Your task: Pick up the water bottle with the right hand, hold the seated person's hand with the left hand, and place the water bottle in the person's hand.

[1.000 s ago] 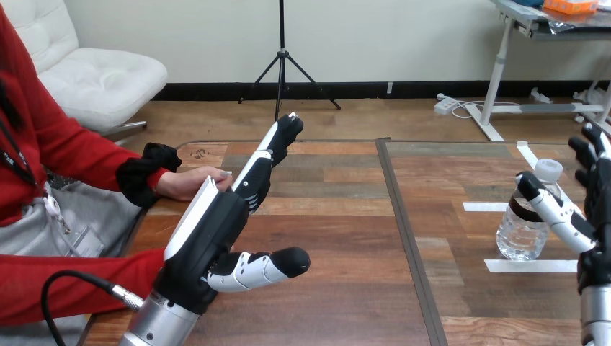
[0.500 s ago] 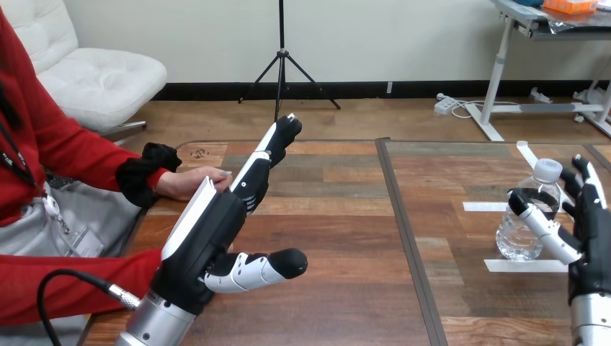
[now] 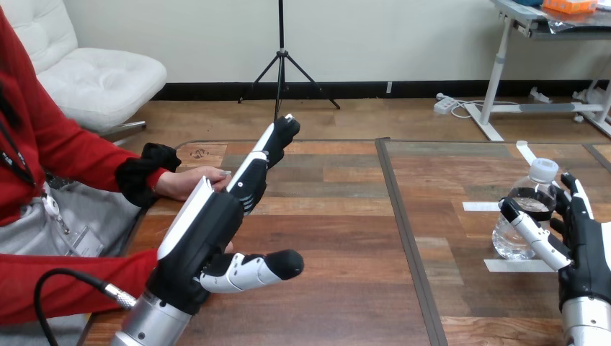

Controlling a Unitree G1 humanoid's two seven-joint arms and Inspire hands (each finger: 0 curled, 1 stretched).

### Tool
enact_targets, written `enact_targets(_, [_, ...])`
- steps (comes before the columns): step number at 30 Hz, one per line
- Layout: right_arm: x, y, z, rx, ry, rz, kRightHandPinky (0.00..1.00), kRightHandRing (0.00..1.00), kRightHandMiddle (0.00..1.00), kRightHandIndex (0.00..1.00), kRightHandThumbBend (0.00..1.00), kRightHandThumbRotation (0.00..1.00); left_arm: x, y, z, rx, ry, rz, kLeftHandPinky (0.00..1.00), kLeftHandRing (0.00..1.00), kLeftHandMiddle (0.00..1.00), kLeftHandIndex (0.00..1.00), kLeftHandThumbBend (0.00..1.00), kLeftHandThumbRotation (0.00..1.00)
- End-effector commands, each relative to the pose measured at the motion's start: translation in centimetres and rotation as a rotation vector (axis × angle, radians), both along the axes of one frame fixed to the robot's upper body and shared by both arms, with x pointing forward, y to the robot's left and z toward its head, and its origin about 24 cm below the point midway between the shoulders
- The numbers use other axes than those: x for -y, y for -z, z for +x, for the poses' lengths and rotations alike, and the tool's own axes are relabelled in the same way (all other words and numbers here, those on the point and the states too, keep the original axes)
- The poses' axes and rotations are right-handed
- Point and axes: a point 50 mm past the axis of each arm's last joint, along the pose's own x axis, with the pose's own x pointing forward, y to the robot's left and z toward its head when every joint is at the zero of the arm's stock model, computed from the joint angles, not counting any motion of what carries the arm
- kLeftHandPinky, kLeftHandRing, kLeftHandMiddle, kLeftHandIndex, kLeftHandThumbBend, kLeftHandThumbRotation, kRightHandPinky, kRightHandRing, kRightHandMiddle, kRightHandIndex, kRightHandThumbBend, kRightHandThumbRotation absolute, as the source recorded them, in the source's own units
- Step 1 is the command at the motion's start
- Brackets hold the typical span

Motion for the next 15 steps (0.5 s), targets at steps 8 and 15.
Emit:
enact_targets(8, [0.58, -2.58, 2.75, 0.030, -0.003, -0.064, 0.89, 0.92, 0.90, 0.96, 1.00, 0.57, -0.57, -1.22, 0.28, 0.043, -0.001, -0.009, 1.00, 1.00, 1.00, 1.00, 1.00, 0.72])
enact_targets(15, [0.69, -2.37, 2.75, 0.008, 0.000, -0.058, 0.87, 0.91, 0.90, 0.96, 1.00, 0.57, -0.67, -1.28, 0.20, 0.040, 0.001, -0.013, 1.00, 1.00, 1.00, 1.00, 1.00, 0.71])
